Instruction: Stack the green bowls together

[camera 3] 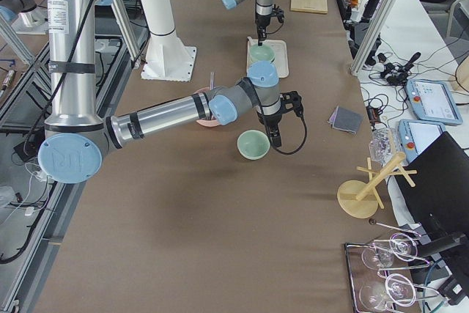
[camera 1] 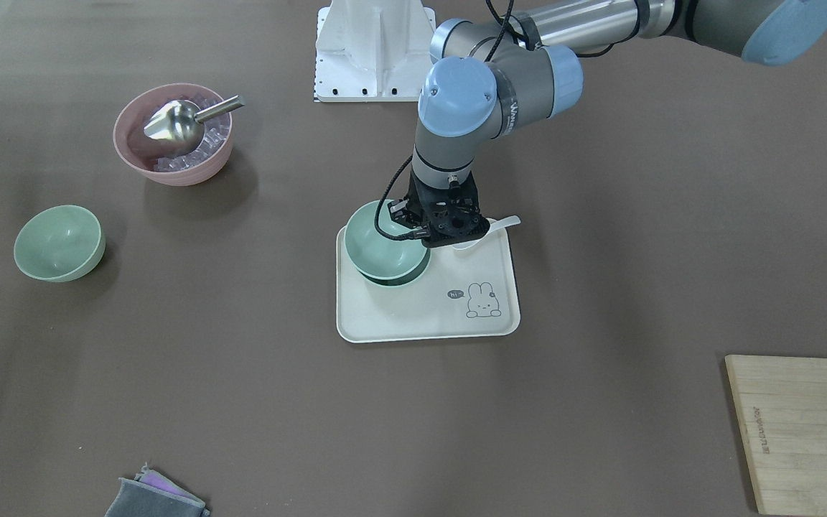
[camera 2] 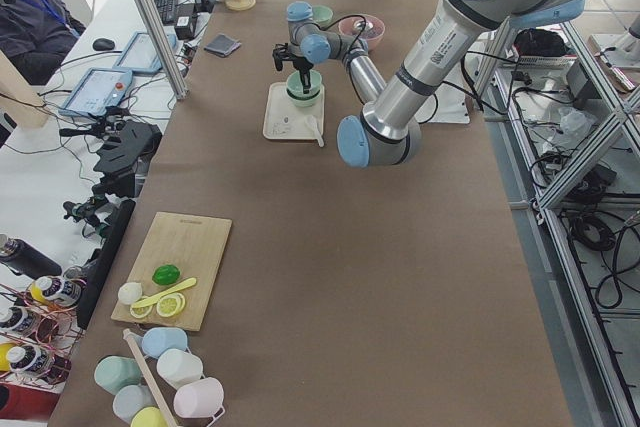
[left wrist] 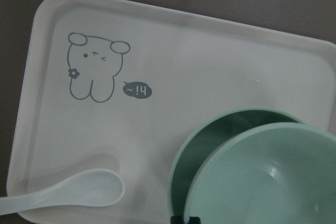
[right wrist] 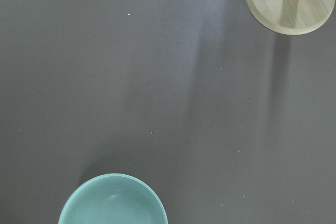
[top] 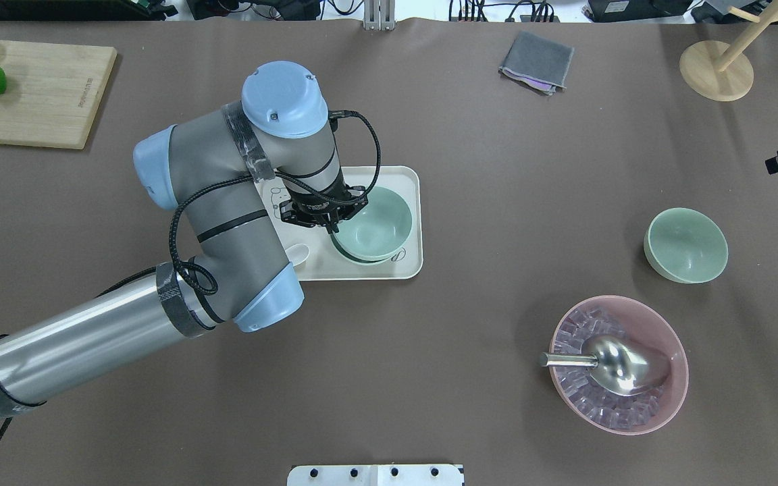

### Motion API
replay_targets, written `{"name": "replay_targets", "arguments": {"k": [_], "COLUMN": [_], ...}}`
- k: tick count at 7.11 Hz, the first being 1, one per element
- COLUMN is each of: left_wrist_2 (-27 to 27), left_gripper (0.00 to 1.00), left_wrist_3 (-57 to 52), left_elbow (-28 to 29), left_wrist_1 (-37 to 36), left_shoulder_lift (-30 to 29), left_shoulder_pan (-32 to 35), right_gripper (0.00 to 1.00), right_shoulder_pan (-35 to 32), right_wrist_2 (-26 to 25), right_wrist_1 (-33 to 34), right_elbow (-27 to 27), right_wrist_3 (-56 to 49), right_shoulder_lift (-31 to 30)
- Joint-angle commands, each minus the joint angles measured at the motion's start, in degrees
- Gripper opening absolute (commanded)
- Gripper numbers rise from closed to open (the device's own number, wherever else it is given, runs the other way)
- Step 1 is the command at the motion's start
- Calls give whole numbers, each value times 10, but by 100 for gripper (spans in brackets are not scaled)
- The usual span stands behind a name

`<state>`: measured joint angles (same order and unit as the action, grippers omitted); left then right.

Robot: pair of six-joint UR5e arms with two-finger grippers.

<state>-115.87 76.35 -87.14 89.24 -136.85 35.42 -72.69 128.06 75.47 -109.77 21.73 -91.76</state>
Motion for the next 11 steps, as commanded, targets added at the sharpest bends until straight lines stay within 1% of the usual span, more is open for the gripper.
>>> {"name": "replay_targets", "arguments": {"k": [1, 7, 9, 10, 11], "left_wrist_2": [2, 8, 8, 8, 8], "left_gripper": [0, 0, 0, 19, 76], "left_wrist_3": [-1, -2, -2, -3, -4], "left_elbow": [18, 17, 19, 19, 16], "left_wrist_1": [24, 26, 37, 51, 72], "left_shoulder_lift": [0, 7, 11, 12, 23], "left_shoulder_pan": [0, 0, 0, 0, 0], "right_gripper": [100, 100, 100, 100, 100], "right_shoulder_pan": [0, 0, 0, 0, 0], "right_wrist_2": [0, 0, 0, 0, 0], "right_wrist_1": [0, -1, 0, 0, 0], "right_elbow": [0, 0, 0, 0, 0], "right_wrist_3": [0, 1, 1, 0, 1], "right_shoulder_lift": [0, 0, 0, 0, 0]}}
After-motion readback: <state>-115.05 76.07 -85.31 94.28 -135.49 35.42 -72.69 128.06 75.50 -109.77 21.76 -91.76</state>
